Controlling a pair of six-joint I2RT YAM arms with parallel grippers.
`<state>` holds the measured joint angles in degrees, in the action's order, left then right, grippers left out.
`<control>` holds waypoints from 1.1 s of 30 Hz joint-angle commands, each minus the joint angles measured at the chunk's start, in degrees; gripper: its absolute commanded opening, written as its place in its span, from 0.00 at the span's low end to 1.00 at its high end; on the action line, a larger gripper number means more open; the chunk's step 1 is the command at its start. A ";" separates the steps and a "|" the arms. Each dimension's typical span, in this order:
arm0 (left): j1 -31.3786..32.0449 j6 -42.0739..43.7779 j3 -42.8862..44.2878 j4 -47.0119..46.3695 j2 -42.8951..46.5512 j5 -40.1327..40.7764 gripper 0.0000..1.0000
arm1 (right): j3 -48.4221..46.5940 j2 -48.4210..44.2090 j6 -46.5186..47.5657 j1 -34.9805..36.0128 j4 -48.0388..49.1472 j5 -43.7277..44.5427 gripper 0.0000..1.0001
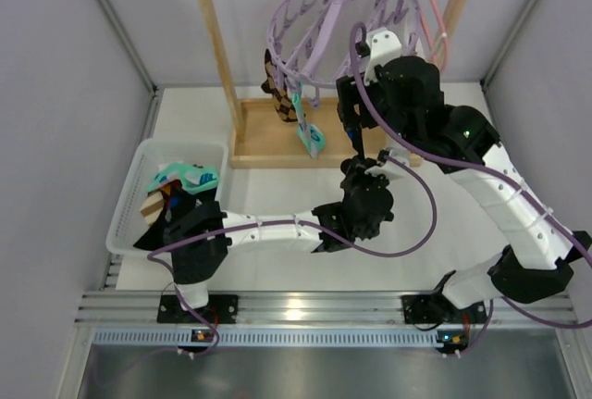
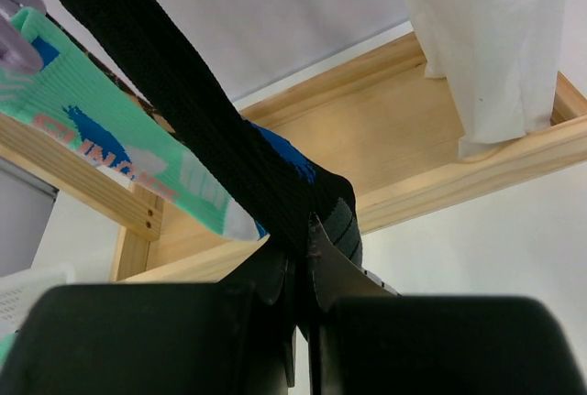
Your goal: Remove the socks clipped to the hanger
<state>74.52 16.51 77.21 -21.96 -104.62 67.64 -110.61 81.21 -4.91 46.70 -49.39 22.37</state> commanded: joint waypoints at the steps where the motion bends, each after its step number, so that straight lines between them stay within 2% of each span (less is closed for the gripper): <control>1: 1.06 0.28 0.84 0.95 -1.20 0.22 0.00 | -0.05 -0.18 3.06 -0.38 0.42 -3.74 0.72; 6: 1.06 -1.04 -0.22 1.04 -0.59 0.13 0.00 | 0.13 2.11 4.29 -0.55 1.57 -4.26 0.70; 11: 0.98 -1.48 -0.66 1.04 0.12 -0.31 0.00 | -0.22 4.74 6.12 -4.24 2.54 -9.36 0.66; 17: 0.98 -2.19 -1.01 1.04 0.73 -1.01 0.00 | 0.48 6.50 6.84 -5.83 5.26 -12.70 0.64; 22: 1.06 -2.10 -0.83 1.13 0.64 -1.28 0.00 | 1.70 7.65 7.45 -6.62 8.77 -14.46 0.59; 25: 0.98 -2.01 -1.01 1.13 0.55 -1.19 0.00 | 3.55 6.69 7.19 -7.06 11.93 -14.72 0.47; 29: 0.98 -1.92 -1.18 1.13 0.03 -1.28 0.00 | 4.70 5.80 6.32 -7.50 14.31 -14.29 0.16; 33: 0.72 -2.71 -2.41 1.13 0.38 -0.41 0.00 | 5.14 5.19 5.79 -7.76 14.93 -12.97 0.08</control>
<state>75.07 14.96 76.12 -21.17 -104.66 67.02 -105.71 88.53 1.23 39.81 -38.94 9.13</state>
